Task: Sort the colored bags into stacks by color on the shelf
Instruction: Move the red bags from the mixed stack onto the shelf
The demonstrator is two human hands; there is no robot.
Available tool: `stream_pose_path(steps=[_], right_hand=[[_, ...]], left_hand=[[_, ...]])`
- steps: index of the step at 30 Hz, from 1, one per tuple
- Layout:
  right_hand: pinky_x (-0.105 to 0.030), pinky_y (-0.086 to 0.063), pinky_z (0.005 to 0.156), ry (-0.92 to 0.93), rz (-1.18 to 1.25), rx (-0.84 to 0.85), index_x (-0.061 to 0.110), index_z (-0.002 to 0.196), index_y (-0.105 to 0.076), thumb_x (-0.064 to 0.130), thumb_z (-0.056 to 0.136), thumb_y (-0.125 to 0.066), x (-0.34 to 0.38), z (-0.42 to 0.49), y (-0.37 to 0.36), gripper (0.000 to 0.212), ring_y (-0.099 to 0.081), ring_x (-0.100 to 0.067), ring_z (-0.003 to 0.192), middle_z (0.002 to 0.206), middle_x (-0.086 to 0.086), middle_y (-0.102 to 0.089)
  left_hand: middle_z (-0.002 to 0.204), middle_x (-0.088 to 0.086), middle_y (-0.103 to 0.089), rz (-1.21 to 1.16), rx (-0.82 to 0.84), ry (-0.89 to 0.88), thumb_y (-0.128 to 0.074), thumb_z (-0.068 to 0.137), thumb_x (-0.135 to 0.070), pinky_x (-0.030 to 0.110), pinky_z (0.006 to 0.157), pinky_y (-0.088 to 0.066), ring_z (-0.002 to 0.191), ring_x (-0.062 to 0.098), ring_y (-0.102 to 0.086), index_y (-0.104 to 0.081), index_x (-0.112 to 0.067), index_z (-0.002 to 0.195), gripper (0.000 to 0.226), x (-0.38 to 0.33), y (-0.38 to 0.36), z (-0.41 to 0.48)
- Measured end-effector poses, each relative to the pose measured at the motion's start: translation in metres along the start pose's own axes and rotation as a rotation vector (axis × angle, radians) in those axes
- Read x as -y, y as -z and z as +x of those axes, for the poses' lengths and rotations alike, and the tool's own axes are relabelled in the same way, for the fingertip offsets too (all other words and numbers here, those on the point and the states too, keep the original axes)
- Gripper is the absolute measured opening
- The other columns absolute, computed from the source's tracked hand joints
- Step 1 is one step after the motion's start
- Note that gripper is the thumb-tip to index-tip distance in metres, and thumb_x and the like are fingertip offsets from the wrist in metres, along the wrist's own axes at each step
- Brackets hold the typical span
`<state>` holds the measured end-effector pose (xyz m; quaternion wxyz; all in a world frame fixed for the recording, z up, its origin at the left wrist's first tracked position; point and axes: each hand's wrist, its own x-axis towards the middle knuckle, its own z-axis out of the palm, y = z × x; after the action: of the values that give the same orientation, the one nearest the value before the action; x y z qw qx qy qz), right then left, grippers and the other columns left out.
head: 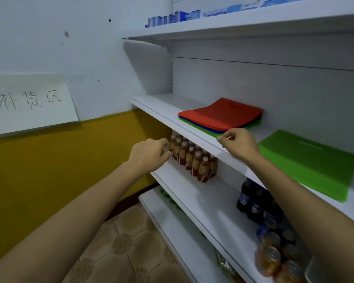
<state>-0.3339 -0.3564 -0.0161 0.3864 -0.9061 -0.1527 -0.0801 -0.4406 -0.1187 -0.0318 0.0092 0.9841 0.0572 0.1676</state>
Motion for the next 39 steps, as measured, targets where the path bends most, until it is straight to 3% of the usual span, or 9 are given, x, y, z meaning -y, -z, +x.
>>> stream_pose_path(steps=[5, 9, 14, 20, 23, 28, 31, 34, 39], right_hand=[[-0.047, -0.055, 0.084, -0.087, 0.183, -0.084, 0.019, 0.066, -0.065, 0.037, 0.083, -0.068, -0.02, 0.072, -0.007, 0.024, -0.068, -0.023, 0.082, 0.078, 0.005, -0.07], [-0.051, -0.056, 0.081, -0.166, 0.217, -0.141, 0.015, 0.06, -0.062, 0.032, 0.081, -0.071, -0.05, 0.13, -0.007, 0.029, -0.065, -0.022, 0.071, 0.061, 0.005, -0.066], [-0.044, -0.055, 0.084, -0.254, 0.162, -0.201, 0.018, 0.064, -0.06, 0.029, 0.084, -0.07, -0.068, 0.162, -0.01, 0.025, -0.066, -0.028, 0.076, 0.064, 0.002, -0.065], [-0.045, -0.056, 0.078, -0.401, 0.114, -0.237, 0.016, 0.066, -0.056, 0.047, 0.078, -0.071, -0.089, 0.181, -0.02, 0.037, -0.069, -0.038, 0.075, 0.078, -0.021, -0.07], [-0.044, -0.056, 0.073, -0.473, 0.101, -0.289, 0.01, 0.074, -0.066, 0.056, 0.075, -0.07, -0.093, 0.19, -0.027, 0.047, -0.069, -0.035, 0.069, 0.071, -0.018, -0.071], [-0.036, -0.053, 0.069, -0.635, 0.012, -0.299, 0.009, 0.058, -0.062, 0.064, 0.076, -0.065, -0.091, 0.199, -0.042, 0.059, -0.066, -0.032, 0.066, 0.063, -0.014, -0.069], [-0.028, -0.041, 0.056, -0.72, 0.029, -0.381, 0.013, 0.054, -0.055, 0.05, 0.08, -0.071, -0.081, 0.201, -0.043, 0.048, -0.057, -0.022, 0.055, 0.058, -0.009, -0.062], [-0.031, -0.042, 0.064, -0.743, 0.01, -0.474, 0.013, 0.057, -0.054, 0.023, 0.082, -0.075, -0.078, 0.202, -0.044, 0.034, -0.056, -0.024, 0.068, 0.069, -0.011, -0.06], [-0.027, -0.041, 0.068, -0.666, 0.029, -0.663, 0.007, 0.093, -0.064, 0.006, 0.084, -0.069, -0.066, 0.197, -0.046, 0.01, -0.056, -0.022, 0.079, 0.086, -0.008, -0.061]], left_hand=[[0.101, -0.008, -0.068, -0.005, -0.048, -0.016, -0.045, 0.095, -0.046, 0.033, 0.066, -0.055, 0.086, 0.015, -0.064, -0.055, -0.026, 0.119, 0.032, 0.023, -0.02, 0.066], [0.111, -0.009, -0.067, -0.099, -0.046, -0.028, -0.047, 0.096, -0.04, 0.028, 0.067, -0.048, 0.1, 0.015, -0.061, -0.055, -0.024, 0.124, 0.034, 0.032, -0.033, 0.133], [0.124, -0.001, -0.059, -0.203, -0.056, -0.085, -0.05, 0.096, -0.038, 0.037, 0.082, -0.05, 0.112, 0.018, -0.054, -0.057, -0.022, 0.126, 0.035, 0.037, -0.06, 0.208], [0.123, 0.002, -0.058, -0.289, 0.028, -0.221, -0.052, 0.095, -0.034, 0.041, 0.088, -0.049, 0.116, 0.023, -0.05, -0.059, -0.018, 0.124, 0.034, 0.022, -0.099, 0.284], [0.129, 0.005, -0.058, -0.357, 0.049, -0.331, -0.05, 0.096, -0.034, 0.04, 0.093, -0.047, 0.119, 0.025, -0.05, -0.056, -0.016, 0.129, 0.038, 0.014, -0.112, 0.32], [0.123, 0.003, -0.065, -0.402, 0.167, -0.558, -0.046, 0.096, -0.048, 0.035, 0.09, -0.048, 0.112, 0.025, -0.06, -0.058, -0.022, 0.128, 0.043, -0.003, -0.134, 0.364], [0.118, -0.001, -0.067, -0.5, 0.134, -0.651, -0.048, 0.095, -0.048, 0.035, 0.089, -0.049, 0.109, 0.024, -0.061, -0.059, -0.027, 0.126, 0.04, -0.008, -0.137, 0.38], [0.117, -0.001, -0.067, -0.58, 0.149, -0.651, -0.052, 0.094, -0.044, 0.032, 0.087, -0.048, 0.109, 0.022, -0.06, -0.059, -0.026, 0.125, 0.037, -0.006, -0.144, 0.399], [0.124, 0.007, -0.063, -0.627, 0.25, -0.619, -0.054, 0.094, -0.038, 0.036, 0.092, -0.047, 0.114, 0.026, -0.057, -0.055, -0.018, 0.128, 0.039, 0.001, -0.166, 0.425]])
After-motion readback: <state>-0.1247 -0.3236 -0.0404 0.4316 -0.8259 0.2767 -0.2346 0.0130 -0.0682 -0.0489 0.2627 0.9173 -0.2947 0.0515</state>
